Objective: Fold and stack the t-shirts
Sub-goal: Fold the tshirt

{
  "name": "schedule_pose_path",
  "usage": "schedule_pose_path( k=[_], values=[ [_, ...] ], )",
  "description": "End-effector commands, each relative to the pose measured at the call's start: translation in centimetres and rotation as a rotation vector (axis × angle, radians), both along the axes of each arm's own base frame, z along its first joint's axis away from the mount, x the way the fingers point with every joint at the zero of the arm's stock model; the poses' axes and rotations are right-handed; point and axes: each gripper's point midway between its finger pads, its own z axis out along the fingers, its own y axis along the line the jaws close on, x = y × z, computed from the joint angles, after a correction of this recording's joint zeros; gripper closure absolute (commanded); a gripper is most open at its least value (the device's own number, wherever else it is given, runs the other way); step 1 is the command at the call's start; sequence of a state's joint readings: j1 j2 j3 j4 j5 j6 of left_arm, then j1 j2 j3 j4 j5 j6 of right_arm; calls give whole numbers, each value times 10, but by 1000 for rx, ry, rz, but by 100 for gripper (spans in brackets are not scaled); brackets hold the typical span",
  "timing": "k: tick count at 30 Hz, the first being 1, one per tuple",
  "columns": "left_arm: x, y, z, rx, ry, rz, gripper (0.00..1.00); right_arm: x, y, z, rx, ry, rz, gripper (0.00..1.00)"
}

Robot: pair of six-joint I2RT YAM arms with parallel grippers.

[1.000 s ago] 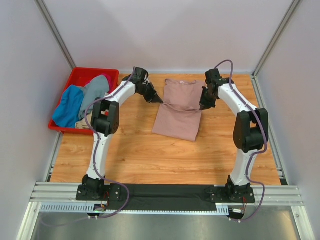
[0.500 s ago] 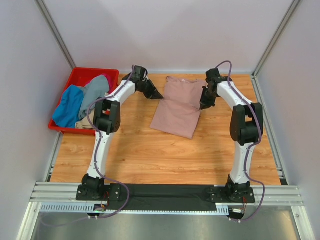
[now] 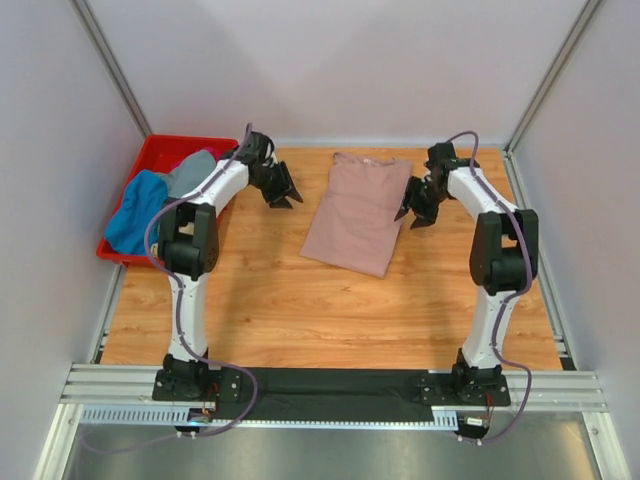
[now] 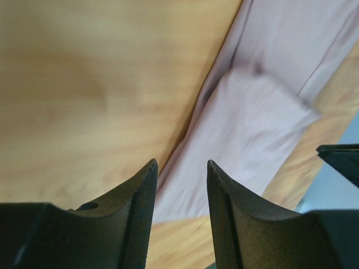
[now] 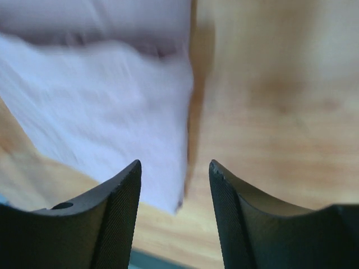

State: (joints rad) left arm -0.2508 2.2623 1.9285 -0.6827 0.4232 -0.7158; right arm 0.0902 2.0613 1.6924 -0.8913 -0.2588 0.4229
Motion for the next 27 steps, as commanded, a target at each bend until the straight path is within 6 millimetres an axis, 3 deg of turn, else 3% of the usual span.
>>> schedule_pose_path(
  k=[1, 3, 4, 8, 12, 16, 20, 23, 25, 26, 27],
  values=[
    [-58, -6, 4, 69, -19, -187, 52, -56, 30, 19, 179, 40, 79, 46],
    [-81, -6, -10, 97, 18, -236, 52, -68, 35, 13, 202, 42, 83, 45],
    [-88, -8, -14, 89, 33, -251, 52, -85, 38, 9, 219, 62, 90, 44],
    [-112, -15, -31, 60, 94, -291, 52, -117, 56, -5, 267, 117, 108, 42],
    [-127, -13, -50, 106, 152, -308, 52, -130, 68, -17, 283, 124, 104, 42],
    [-132, -13, -60, 101, 171, -318, 55, -133, 64, -35, 251, 146, 73, 45],
    [-138, -18, -63, 75, 183, -330, 69, -141, 58, -46, 217, 164, 55, 63],
    [-146, -23, -63, 51, 195, -342, 90, -148, 52, -51, 194, 162, 42, 80],
    [-157, -25, -63, 38, 209, -349, 96, -153, 50, -54, 182, 165, 46, 88],
    [-161, -25, -63, 37, 216, -344, 100, -155, 50, -55, 182, 166, 47, 98],
    [-169, -23, -64, 37, 228, -344, 100, -156, 49, -55, 180, 166, 48, 100]
  ],
)
